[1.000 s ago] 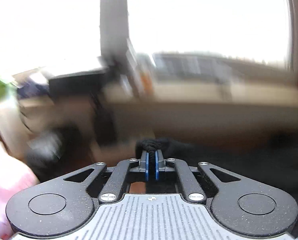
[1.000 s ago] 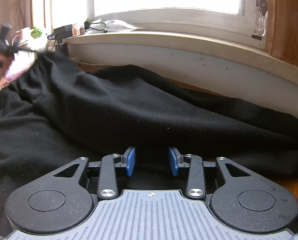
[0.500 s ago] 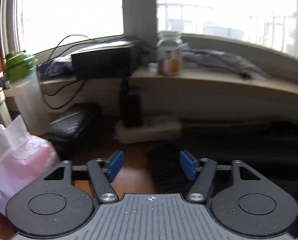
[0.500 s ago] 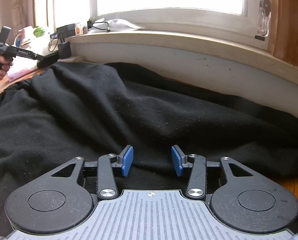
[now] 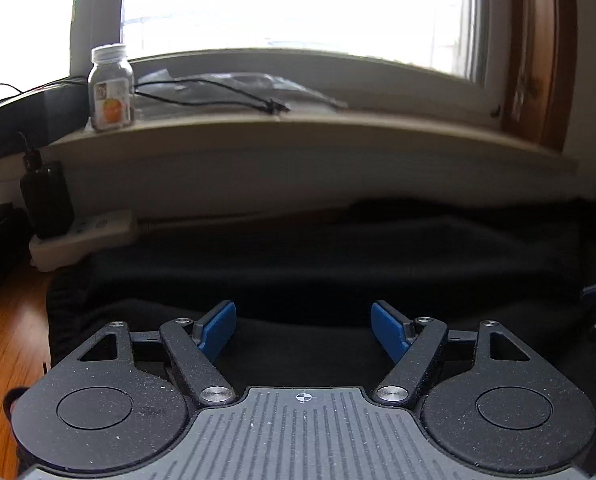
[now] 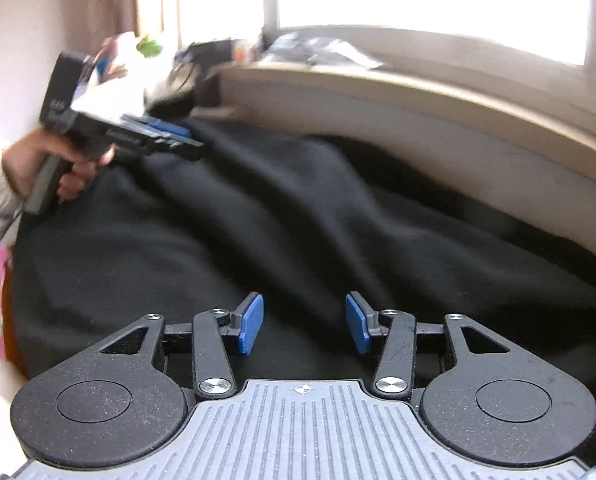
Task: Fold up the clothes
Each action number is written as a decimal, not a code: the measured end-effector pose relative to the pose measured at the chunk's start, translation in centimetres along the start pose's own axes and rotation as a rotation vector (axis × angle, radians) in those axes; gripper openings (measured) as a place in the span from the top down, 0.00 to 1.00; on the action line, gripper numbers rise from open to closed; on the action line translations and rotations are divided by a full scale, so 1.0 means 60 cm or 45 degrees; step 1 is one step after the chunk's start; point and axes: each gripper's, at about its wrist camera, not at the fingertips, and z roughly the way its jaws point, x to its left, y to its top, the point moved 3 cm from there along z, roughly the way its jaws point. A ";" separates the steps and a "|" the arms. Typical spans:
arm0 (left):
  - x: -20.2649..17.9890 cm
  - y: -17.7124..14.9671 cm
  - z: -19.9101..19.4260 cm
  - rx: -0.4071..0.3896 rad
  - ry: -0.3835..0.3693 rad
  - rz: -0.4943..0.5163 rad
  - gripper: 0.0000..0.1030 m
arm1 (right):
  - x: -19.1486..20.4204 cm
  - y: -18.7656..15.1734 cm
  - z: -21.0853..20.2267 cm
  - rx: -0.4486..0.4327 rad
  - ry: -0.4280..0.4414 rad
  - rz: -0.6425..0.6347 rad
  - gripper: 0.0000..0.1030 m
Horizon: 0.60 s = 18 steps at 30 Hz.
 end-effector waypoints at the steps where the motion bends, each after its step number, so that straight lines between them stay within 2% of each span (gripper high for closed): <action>1: 0.001 -0.008 0.002 0.015 0.024 0.022 0.25 | 0.008 -0.001 0.006 0.014 0.017 -0.011 0.55; 3: 0.015 -0.017 -0.001 0.037 0.025 -0.005 0.25 | 0.020 -0.002 0.011 0.011 0.029 -0.017 0.48; 5: 0.031 -0.026 -0.005 0.053 0.020 -0.026 0.25 | 0.031 0.000 0.014 0.009 0.055 -0.011 0.47; 10: 0.075 -0.048 -0.023 0.087 0.008 -0.063 0.25 | 0.080 0.009 0.024 0.003 0.113 -0.050 0.47; 13: 0.087 -0.065 -0.043 0.066 0.018 -0.024 0.25 | 0.110 0.019 0.032 0.016 0.149 -0.089 0.47; 16: 0.096 -0.070 -0.053 0.064 0.015 -0.029 0.25 | 0.117 0.037 0.033 0.014 0.192 -0.105 0.49; 18: 0.097 -0.069 -0.053 0.061 0.009 -0.032 0.25 | 0.104 0.064 0.035 -0.016 0.176 -0.112 0.49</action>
